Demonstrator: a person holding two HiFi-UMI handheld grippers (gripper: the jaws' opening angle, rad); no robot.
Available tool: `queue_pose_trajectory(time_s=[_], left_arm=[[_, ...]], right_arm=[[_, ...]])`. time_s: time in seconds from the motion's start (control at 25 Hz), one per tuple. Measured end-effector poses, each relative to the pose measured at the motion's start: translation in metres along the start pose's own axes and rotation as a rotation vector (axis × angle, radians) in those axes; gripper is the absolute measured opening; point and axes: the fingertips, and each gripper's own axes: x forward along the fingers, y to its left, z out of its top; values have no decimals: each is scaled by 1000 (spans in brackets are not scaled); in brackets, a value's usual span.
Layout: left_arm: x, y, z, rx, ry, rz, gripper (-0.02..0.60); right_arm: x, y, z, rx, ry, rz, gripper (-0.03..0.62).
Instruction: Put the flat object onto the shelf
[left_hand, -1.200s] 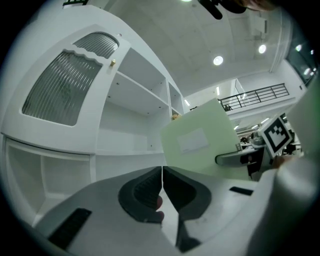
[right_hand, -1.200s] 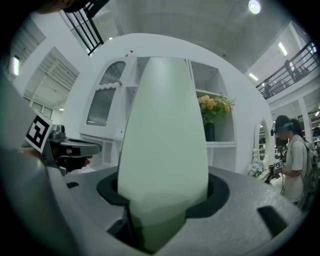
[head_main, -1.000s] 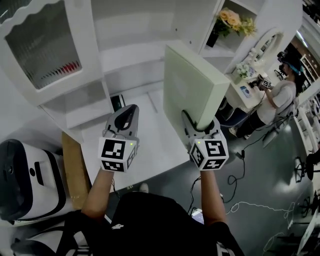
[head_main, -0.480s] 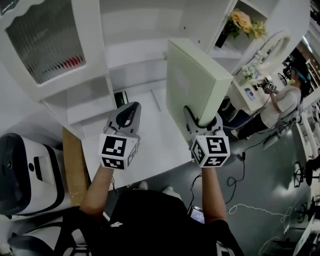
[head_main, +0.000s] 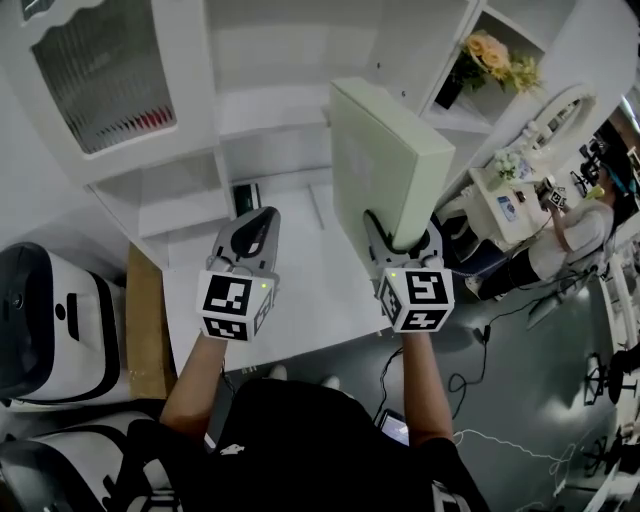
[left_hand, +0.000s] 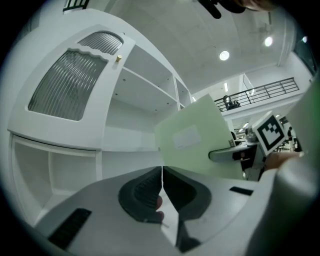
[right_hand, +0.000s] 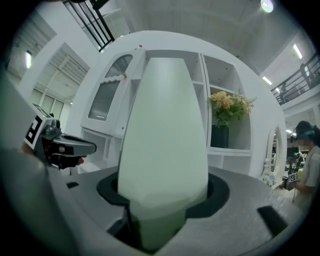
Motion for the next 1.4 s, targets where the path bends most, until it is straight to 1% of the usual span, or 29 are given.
queue_pose_trajectory(time_s=[0.16, 0.48, 0.8, 1.0, 1.16, 1.4], left_arm=[[-1, -7, 2, 5, -3, 32, 9], [-4, -19, 5, 10, -6, 85, 9], [-9, -31, 6, 11, -3, 119, 9], [-14, -38, 6, 8, 4, 145, 9], [-20, -42, 6, 7, 7, 168, 9], [-28, -50, 5, 2, 8, 207, 9]], right_arm=[[2, -5, 5, -46, 1, 20, 272], [6, -7, 21, -196, 10, 53, 273], [7, -6, 37, -403, 49, 64, 273], [5, -3, 42, -558, 75, 43, 273], [5, 2, 46, -671, 76, 32, 273], [6, 1, 50, -764, 87, 42, 273]])
